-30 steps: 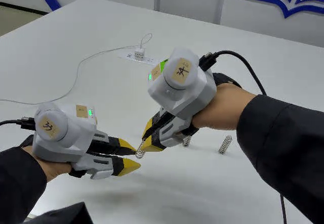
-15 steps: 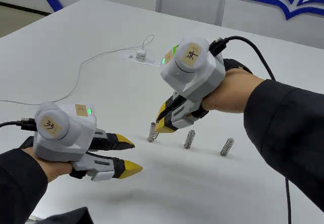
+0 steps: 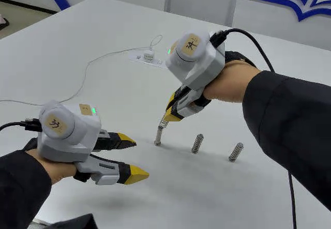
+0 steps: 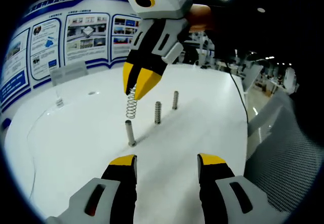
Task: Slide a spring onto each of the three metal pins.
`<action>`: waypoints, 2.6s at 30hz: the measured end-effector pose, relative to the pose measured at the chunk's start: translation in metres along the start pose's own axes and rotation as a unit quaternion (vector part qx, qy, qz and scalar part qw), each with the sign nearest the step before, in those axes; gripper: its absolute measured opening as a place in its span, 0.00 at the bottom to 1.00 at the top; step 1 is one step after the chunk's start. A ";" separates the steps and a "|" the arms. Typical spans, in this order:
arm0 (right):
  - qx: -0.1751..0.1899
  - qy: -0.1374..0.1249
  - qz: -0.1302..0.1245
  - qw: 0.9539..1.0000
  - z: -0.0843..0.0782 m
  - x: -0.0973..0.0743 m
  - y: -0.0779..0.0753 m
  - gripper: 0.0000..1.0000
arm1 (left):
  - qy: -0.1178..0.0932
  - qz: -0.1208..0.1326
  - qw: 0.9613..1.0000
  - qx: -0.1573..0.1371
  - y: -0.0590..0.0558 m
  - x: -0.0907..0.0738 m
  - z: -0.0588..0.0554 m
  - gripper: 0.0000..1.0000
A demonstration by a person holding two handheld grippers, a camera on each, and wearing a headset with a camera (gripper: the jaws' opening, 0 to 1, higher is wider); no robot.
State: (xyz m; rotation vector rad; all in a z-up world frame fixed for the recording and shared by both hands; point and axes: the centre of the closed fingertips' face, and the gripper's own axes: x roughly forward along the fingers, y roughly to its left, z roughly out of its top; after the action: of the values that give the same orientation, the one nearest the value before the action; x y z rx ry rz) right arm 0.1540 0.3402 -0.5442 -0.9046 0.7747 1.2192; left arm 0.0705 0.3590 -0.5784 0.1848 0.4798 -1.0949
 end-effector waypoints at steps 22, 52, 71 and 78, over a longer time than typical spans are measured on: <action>0.001 0.044 0.024 0.999 -0.004 0.030 0.002 0.12 | 0.002 0.002 1.000 -0.010 0.001 0.001 -0.002 0.53; 0.031 0.068 0.019 0.997 -0.024 0.055 0.004 0.15 | 0.006 0.005 1.000 -0.013 0.003 0.001 -0.005 0.54; 0.064 0.010 -0.008 0.998 -0.036 0.017 0.018 0.22 | 0.005 0.005 1.000 -0.009 0.003 0.002 -0.003 0.57; 0.086 -0.015 -0.021 0.996 -0.045 0.004 0.026 0.22 | 0.005 0.004 1.000 -0.008 0.001 0.002 -0.002 0.58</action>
State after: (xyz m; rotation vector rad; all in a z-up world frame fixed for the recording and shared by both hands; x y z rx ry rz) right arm 0.1282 0.3041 -0.5715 -0.7567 0.8207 1.1090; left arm 0.0719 0.3589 -0.5814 0.1787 0.4960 -1.0834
